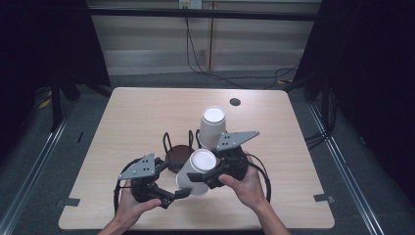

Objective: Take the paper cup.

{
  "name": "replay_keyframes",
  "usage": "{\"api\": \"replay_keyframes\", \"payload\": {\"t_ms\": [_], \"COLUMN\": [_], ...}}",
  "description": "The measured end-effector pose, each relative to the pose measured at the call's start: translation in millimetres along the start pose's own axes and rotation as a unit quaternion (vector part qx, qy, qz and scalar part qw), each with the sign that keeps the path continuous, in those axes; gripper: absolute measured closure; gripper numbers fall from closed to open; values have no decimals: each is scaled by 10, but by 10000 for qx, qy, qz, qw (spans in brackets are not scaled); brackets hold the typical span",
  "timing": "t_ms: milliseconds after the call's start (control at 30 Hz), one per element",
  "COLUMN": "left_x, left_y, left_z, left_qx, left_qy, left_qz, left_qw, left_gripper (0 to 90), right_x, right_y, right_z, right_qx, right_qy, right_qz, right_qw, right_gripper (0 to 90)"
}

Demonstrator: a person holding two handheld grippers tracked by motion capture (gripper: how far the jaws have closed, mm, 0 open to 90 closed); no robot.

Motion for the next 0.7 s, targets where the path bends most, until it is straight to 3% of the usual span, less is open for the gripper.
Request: {"api": "replay_keyframes", "payload": {"t_ms": [700], "left_x": [-60], "left_y": [-123], "left_z": [29], "left_qx": [-79], "left_qy": [121], "left_qz": [-144], "left_qw": [9998], "left_gripper": [106], "right_x": [-23], "right_y": [-129], "right_z": [-78], "right_qx": [188], "right_qy": [99], "right_qz": [-160], "right_qw": [9996], "right_gripper": [242]}}
Point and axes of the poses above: each handheld gripper's, and its own axes: y roughly backward along the jaws, x roughly out of its top, z roughly to its right, the point moved 7 cm from there along -y, roughly forward along the jaws, and after that the axes turned 13 degrees about -y, right-handed, at the moved point
